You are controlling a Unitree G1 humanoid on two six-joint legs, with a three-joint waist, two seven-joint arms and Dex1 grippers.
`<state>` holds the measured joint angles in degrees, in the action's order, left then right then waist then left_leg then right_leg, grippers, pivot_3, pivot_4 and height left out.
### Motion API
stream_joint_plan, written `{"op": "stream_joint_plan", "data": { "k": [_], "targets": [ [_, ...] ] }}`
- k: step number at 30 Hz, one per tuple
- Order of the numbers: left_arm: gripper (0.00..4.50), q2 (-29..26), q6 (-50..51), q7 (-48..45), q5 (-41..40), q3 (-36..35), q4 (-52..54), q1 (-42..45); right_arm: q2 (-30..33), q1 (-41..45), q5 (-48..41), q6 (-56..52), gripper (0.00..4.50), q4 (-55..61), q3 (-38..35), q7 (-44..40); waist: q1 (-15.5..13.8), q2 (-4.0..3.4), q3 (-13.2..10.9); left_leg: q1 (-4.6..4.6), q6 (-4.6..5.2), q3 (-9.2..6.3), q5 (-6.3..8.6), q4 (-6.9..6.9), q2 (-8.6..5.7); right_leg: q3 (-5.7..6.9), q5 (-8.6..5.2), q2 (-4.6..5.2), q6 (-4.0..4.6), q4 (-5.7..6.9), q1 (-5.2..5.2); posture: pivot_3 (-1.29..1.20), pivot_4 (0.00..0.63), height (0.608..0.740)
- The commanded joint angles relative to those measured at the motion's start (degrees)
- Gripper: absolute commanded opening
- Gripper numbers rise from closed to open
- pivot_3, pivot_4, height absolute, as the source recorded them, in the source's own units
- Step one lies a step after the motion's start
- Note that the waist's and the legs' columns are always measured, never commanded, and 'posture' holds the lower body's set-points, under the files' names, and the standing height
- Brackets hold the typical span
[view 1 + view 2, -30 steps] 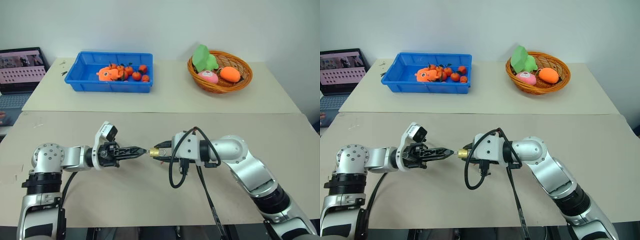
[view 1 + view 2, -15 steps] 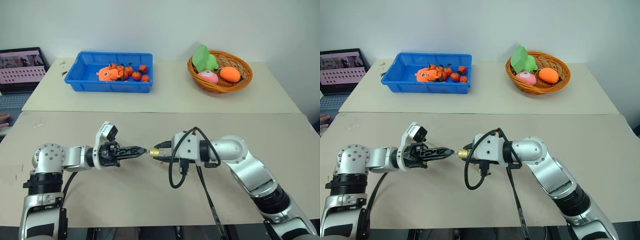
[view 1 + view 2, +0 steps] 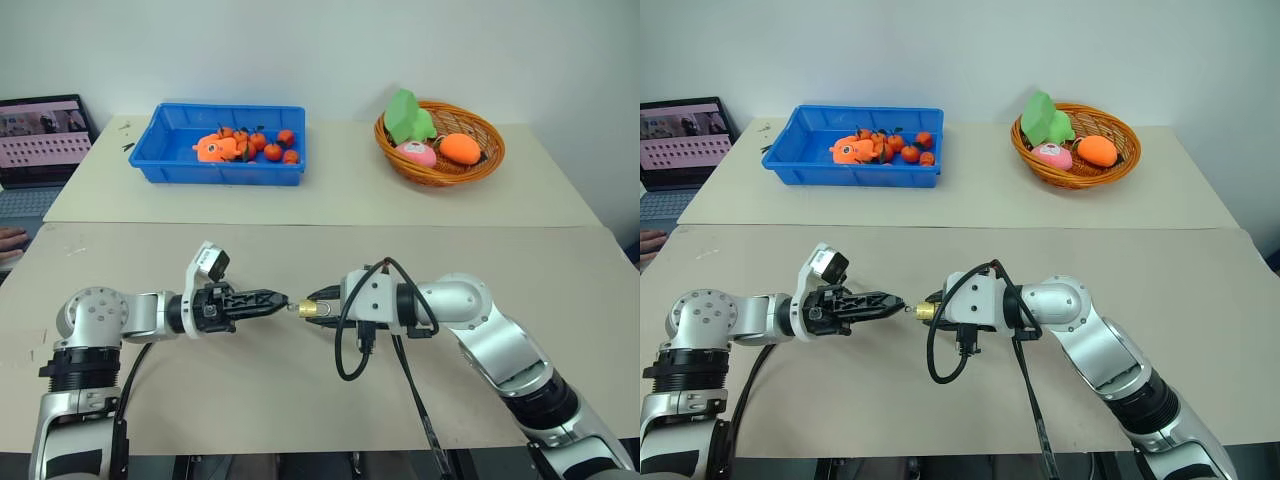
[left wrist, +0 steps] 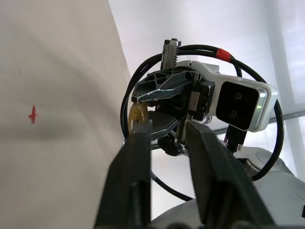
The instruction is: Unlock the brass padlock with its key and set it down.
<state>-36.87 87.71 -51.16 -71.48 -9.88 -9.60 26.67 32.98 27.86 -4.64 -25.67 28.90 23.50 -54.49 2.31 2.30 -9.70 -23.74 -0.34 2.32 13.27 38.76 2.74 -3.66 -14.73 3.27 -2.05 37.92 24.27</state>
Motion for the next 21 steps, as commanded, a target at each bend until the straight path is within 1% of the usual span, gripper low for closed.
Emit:
{"op": "stream_joint_plan", "data": {
  "k": [1, 7, 12, 21],
  "targets": [
    [2.72, -1.8, -1.3, -3.3, 3.7, 2.5, 0.1, -1.2, 0.0, 0.6, -0.2, 0.3, 0.93, 2.8, -1.2, 0.7, 0.0, 0.0, 0.0, 0.0, 0.0, 0.02, 0.0, 0.0, 0.0, 0.0, 0.0, 0.0, 0.0, 0.0, 0.0, 0.0, 0.15, 0.74],
    [2.72, -1.5, -1.5, -5.8, 5.6, 2.7, -2.6, 0.5, 2.1, 2.9, 1.4, 1.0, 0.93, 4.5, -1.7, 0.1, 0.0, 0.0, 0.0, 0.01, 0.0, 0.11, 0.0, 0.0, 0.0, 0.01, -0.01, -0.01, 0.0, 0.01, 0.0, 0.0, 0.15, 0.74],
    [2.72, -1.0, 0.1, -6.5, 6.0, 2.1, -4.2, 2.1, 0.9, 4.1, -3.2, -2.6, 0.93, 7.3, -3.5, -0.2, 0.0, 0.0, 0.0, -0.01, 0.0, 0.11, 0.0, 0.0, 0.01, 0.01, -0.01, -0.02, 0.0, 0.01, 0.02, 0.0, 0.15, 0.74],
    [2.72, 1.6, 4.8, -4.6, 3.8, -2.1, -8.7, 7.4, 0.3, 2.8, -5.8, -0.8, 0.93, 3.5, -4.3, -0.2, -0.2, 0.01, 0.0, -0.03, 0.0, 0.11, 0.0, 0.02, 0.0, 0.07, -0.01, -0.01, 0.0, 0.0, -0.01, 0.0, 0.15, 0.74]
  ]
}}
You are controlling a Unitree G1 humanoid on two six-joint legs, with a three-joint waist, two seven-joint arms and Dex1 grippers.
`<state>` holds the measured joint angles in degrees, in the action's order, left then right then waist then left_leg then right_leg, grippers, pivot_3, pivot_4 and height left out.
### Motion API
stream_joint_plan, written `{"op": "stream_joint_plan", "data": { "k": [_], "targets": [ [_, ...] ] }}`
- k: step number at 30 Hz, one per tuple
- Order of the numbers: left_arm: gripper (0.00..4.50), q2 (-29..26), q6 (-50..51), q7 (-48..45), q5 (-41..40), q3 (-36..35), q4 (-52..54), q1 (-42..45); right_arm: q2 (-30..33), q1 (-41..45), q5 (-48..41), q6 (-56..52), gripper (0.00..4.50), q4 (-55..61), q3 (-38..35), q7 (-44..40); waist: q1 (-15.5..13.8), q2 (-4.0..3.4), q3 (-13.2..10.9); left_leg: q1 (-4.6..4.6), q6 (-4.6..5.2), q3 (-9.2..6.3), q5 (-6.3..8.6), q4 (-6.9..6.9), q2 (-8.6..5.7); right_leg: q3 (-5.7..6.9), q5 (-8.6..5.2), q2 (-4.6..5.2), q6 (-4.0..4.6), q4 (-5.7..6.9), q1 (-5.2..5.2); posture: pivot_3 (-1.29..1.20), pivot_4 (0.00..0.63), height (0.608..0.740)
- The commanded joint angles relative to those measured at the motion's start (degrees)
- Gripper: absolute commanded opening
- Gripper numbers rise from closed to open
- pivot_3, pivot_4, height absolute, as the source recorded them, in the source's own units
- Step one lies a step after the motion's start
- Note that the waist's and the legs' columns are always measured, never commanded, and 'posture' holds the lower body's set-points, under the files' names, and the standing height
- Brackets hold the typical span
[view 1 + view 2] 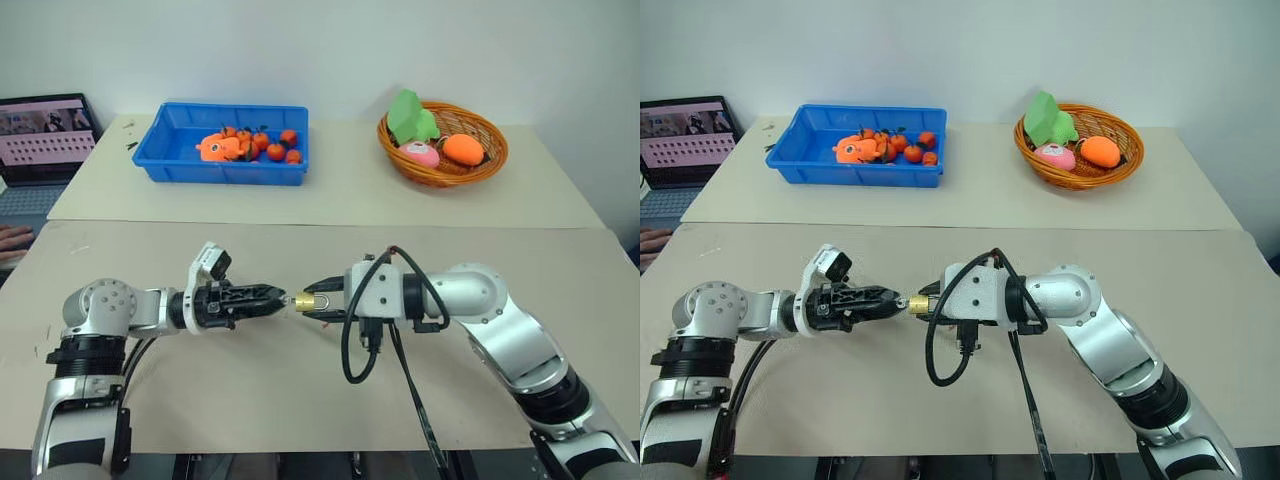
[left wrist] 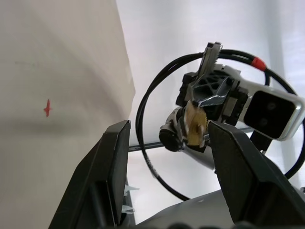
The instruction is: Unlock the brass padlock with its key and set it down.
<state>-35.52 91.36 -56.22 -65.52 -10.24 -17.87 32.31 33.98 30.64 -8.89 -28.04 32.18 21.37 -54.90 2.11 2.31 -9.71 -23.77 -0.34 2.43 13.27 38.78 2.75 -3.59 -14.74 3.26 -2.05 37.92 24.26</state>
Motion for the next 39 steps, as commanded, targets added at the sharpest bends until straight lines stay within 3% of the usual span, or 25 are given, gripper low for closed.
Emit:
{"op": "stream_joint_plan", "data": {
  "k": [1, 9, 23, 27, 30, 32, 39],
  "targets": [
    [2.72, 0.3, 1.1, 0.6, -2.7, -1.6, -0.3, 1.8, -0.9, 0.1, -1.9, 1.6, 0.93, -0.1, -2.2, 0.2, 0.0, 0.0, 0.0, -0.01, 0.0, -0.01, 0.0, 0.0, 0.0, 0.0, 0.0, 0.0, 0.0, 0.0, 0.0, 0.0, 0.15, 0.74],
    [2.72, -3.3, 1.1, 2.3, -11.8, 2.5, 1.7, 0.6, -1.7, 0.5, -1.9, 3.0, 0.93, -2.3, -1.6, 0.4, 0.1, 0.01, 0.0, -0.03, 0.0, -0.18, 0.0, 0.0, 0.01, 0.0, 0.0, 0.01, 0.0, 0.0, 0.02, 0.0, 0.15, 0.74],
    [2.72, -4.2, 1.1, 5.2, -14.3, 3.6, 1.3, 0.1, -1.7, 0.4, -1.6, 3.3, 0.93, -2.0, -1.1, 0.5, 0.1, 0.01, 0.0, -0.02, 0.0, -0.25, 0.0, -0.01, 0.0, -0.01, 0.0, 0.01, 0.0, 0.0, 0.02, 0.0, 0.15, 0.74],
    [1.74, -3.7, 1.1, 5.7, -14.1, 3.2, 1.1, 0.2, -1.7, 0.4, -1.5, 3.2, 0.93, -1.7, -0.9, 0.4, 0.1, 0.01, 0.0, -0.02, 0.0, -0.24, 0.0, -0.01, 0.0, -0.01, 0.0, 0.01, 0.0, 0.0, 0.02, 0.0, 0.15, 0.74],
    [0.57, -3.4, 1.1, 5.9, -14.0, 2.9, 0.8, 0.3, -1.7, 0.3, -1.5, 3.2, 0.93, -1.7, -0.8, 0.4, 0.1, 0.01, 0.0, -0.02, 0.0, -0.23, 0.0, -0.01, 0.0, -0.01, 0.0, 0.01, 0.0, 0.0, 0.02, 0.0, 0.15, 0.74],
    [0.02, -3.1, 1.1, 6.1, -13.8, 2.6, 0.8, 0.4, -1.7, 0.3, -1.5, 3.2, 0.93, -1.8, -0.7, 0.4, 0.1, 0.01, 0.0, -0.02, 0.0, -0.23, 0.0, -0.01, 0.0, 0.0, 0.0, 0.01, 0.0, 0.0, 0.02, 0.0, 0.15, 0.74],
    [0.02, -2.0, 1.1, 6.6, -12.7, 1.6, 1.8, 0.3, -1.7, 0.5, -1.5, 3.4, 0.93, -1.8, -0.5, 0.4, 0.1, 0.01, 0.0, -0.02, 0.0, -0.23, 0.0, -0.01, 0.0, -0.01, 0.0, 0.0, 0.0, 0.0, 0.02, 0.0, 0.15, 0.74]
  ]
}}
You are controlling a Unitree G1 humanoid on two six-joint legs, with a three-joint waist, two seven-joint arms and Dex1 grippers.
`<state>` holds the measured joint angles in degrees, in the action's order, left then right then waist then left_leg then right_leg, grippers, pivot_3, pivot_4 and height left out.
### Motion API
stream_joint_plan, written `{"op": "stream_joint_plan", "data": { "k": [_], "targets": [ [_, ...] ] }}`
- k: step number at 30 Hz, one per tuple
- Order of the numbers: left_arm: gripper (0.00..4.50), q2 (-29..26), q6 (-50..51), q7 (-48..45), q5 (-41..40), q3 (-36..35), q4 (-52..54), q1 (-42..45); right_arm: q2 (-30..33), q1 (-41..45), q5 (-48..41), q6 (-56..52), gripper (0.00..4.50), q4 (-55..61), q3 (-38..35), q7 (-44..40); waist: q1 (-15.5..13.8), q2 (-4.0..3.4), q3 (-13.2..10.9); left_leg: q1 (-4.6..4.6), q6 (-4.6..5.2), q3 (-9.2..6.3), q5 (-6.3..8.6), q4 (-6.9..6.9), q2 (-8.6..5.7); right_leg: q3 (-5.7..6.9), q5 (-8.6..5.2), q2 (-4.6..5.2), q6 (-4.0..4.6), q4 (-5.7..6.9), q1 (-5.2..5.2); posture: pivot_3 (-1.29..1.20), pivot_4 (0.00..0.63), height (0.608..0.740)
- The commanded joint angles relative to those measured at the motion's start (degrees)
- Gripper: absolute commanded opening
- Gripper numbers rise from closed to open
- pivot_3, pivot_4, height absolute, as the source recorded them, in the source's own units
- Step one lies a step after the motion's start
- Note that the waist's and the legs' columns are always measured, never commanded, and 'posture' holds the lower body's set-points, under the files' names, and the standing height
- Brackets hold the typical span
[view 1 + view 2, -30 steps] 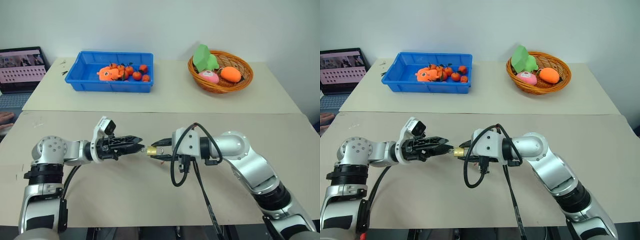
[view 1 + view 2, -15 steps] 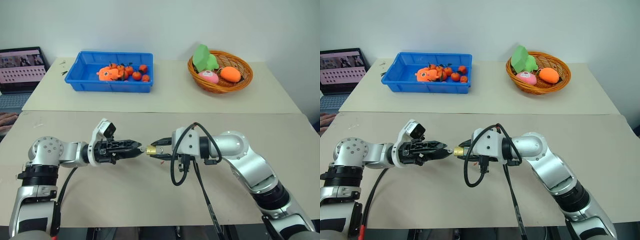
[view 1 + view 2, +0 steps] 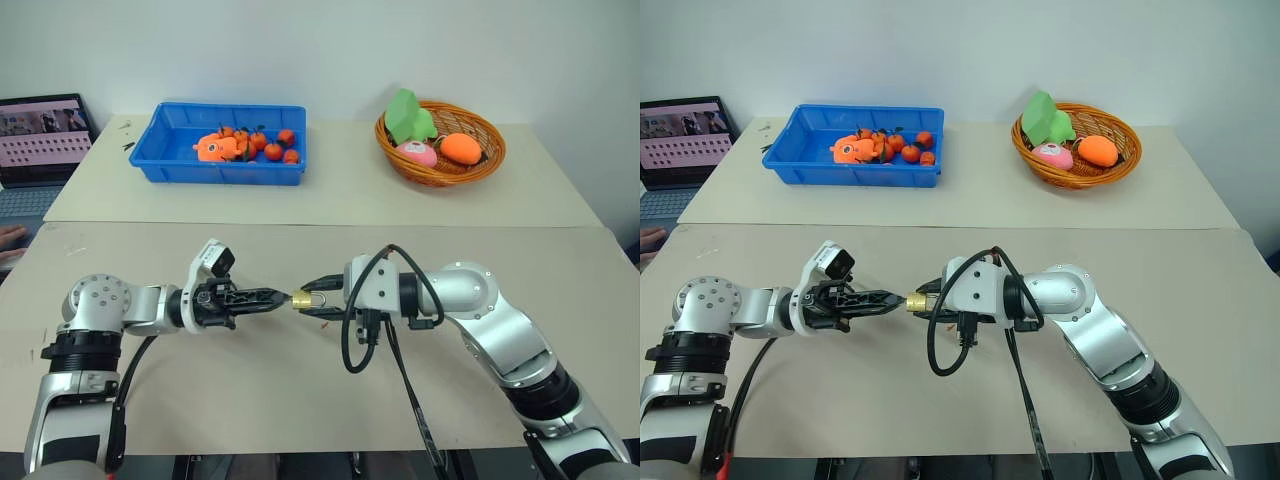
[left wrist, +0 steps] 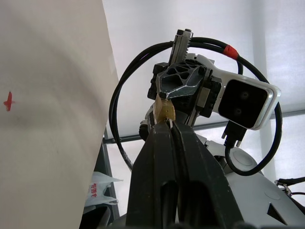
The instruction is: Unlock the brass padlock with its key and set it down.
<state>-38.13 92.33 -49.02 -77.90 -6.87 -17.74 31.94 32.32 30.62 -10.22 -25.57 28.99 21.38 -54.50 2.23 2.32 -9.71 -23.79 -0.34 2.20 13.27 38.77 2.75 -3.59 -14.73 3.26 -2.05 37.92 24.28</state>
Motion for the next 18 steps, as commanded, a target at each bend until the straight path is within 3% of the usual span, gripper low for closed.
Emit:
{"op": "stream_joint_plan", "data": {
  "k": [1, 9, 18],
  "targets": [
    [0.02, 0.8, 0.0, -0.6, -0.1, -2.0, 2.7, 0.4, 0.0, 0.5, -0.2, 0.9, 0.93, 1.4, -0.5, -0.1, 0.0, 0.0, 0.0, 0.0, 0.0, 0.0, 0.0, 0.0, 0.0, 0.0, 0.0, 0.0, 0.0, 0.0, 0.0, 0.0, 0.15, 0.74],
    [0.02, 1.4, -11.4, -4.8, 7.1, -1.1, 15.8, -3.0, 0.0, 0.3, -1.3, 0.3, 0.93, 1.7, -0.9, -0.5, -0.1, 0.0, 0.0, 0.0, 0.0, 0.04, 0.0, 0.0, 0.0, 0.0, 0.0, 0.02, 0.01, -0.03, -0.01, 0.0, 0.15, 0.74],
    [0.02, 1.5, -22.4, -9.3, 16.5, 1.3, 18.9, -3.1, -0.6, 0.0, -3.1, -0.9, 0.93, 1.5, -1.9, -1.3, -0.4, 0.0, 0.0, -0.01, 0.0, 0.28, 0.0, -0.01, 0.0, 0.0, 0.0, 0.01, 0.01, -0.08, -0.01, 0.0, 0.15, 0.74]
  ]
}}
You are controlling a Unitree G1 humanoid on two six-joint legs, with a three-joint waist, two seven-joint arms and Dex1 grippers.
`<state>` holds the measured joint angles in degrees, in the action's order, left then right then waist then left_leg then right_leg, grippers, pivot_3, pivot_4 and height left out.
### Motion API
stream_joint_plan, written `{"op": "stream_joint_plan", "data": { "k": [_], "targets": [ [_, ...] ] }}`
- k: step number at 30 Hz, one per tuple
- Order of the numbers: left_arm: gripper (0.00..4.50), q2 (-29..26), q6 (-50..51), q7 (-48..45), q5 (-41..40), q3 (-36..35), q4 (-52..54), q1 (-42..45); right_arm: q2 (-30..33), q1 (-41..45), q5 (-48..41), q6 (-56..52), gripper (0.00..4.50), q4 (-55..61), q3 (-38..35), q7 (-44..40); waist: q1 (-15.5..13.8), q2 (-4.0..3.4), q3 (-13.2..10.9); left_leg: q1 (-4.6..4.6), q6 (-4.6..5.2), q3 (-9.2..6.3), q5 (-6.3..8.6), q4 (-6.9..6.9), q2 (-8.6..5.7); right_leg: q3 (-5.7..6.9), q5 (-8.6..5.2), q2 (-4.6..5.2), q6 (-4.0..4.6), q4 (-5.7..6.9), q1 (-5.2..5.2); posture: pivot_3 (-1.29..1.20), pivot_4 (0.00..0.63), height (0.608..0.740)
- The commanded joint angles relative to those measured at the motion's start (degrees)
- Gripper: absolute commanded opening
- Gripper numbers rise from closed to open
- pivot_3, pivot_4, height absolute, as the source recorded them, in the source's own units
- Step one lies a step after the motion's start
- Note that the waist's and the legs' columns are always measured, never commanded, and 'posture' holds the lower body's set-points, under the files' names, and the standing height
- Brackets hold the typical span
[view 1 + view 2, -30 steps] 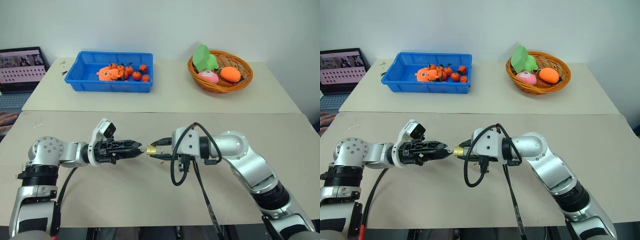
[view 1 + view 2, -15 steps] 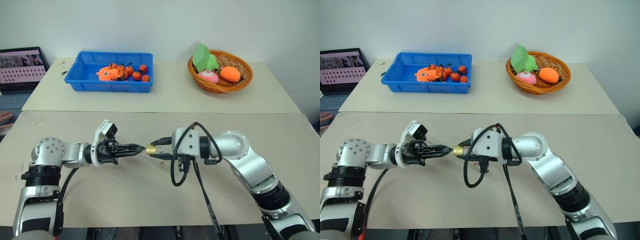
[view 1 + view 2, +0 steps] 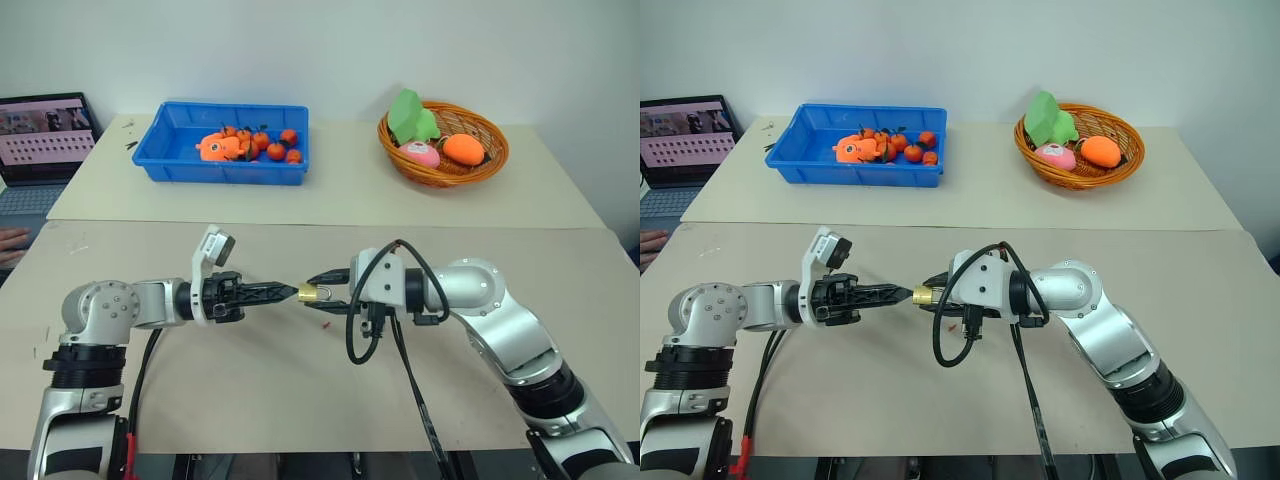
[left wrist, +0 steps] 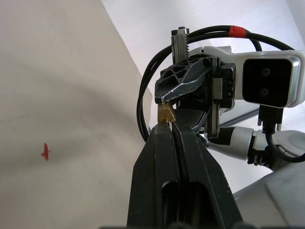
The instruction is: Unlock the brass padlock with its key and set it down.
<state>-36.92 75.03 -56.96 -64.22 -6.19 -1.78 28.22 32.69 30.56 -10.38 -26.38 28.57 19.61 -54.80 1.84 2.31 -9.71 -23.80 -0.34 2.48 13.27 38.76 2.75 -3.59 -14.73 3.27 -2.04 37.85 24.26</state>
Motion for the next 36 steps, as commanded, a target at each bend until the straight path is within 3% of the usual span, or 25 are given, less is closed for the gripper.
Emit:
{"op": "stream_joint_plan", "data": {
  "k": [1, 22, 26, 30, 33, 36],
  "targets": [
    [0.02, 0.3, -6.7, -1.9, 4.1, 1.0, 3.4, 0.4, -1.0, 0.1, -3.2, -0.2, 0.93, 1.9, -0.3, -1.1, -0.1, 0.0, 0.0, -0.01, 0.0, 0.0, 0.0, 0.0, 0.0, 0.0, 0.0, 0.0, 0.0, -0.01, 0.0, 0.0, 0.15, 0.74],
    [0.02, -0.3, -22.7, -11.0, 15.1, 4.4, 7.7, -3.7, -1.2, 0.0, -7.9, -3.1, 0.93, 2.3, -1.8, -2.1, -0.9, 0.0, 0.0, -0.02, 0.0, 0.07, 0.0, 0.0, 0.01, 0.0, 0.0, -0.01, 0.0, -0.04, 0.0, 0.0, 0.15, 0.74],
    [0.02, -1.3, -20.2, -11.1, 15.1, 5.2, 6.9, -3.3, -1.4, 0.2, -7.7, -3.1, 0.93, 2.2, -1.8, -2.3, -0.9, 0.0, 0.0, -0.02, 0.0, 0.07, 0.0, 0.0, 0.01, 0.0, 0.0, -0.01, -0.01, -0.04, 0.0, 0.0, 0.15, 0.74],
    [0.02, -0.1, -8.1, -5.7, 10.8, 2.1, -1.9, 2.2, -1.2, 0.1, -6.9, -2.7, 0.93, 2.0, -1.3, -2.1, -1.0, 0.0, 0.0, -0.02, 0.0, 0.05, 0.0, 0.01, 0.02, 0.0, -0.01, -0.03, -0.02, 0.0, 0.01, 0.0, 0.15, 0.74],
    [0.76, -1.1, -3.9, -6.4, 9.2, 1.8, -3.9, 3.4, -1.2, -0.1, -6.5, -2.4, 0.93, 1.9, -1.1, -2.1, -0.9, 0.0, 0.0, -0.01, 0.01, 0.02, 0.0, 0.04, 0.02, 0.03, -0.02, -0.04, -0.03, 0.01, -0.01, 0.0, 0.15, 0.74],
    [1.89, -2.0, 0.6, -7.3, 7.3, 1.4, -4.4, 4.1, -1.1, -0.2, -6.2, -2.0, 0.93, 1.8, -1.0, -2.1, -0.3, 0.0, 0.0, -0.02, 0.01, 0.02, 0.0, 0.01, 0.04, 0.01, -0.01, -0.06, -0.02, 0.0, 0.02, 0.0, 0.15, 0.74]
  ]
}}
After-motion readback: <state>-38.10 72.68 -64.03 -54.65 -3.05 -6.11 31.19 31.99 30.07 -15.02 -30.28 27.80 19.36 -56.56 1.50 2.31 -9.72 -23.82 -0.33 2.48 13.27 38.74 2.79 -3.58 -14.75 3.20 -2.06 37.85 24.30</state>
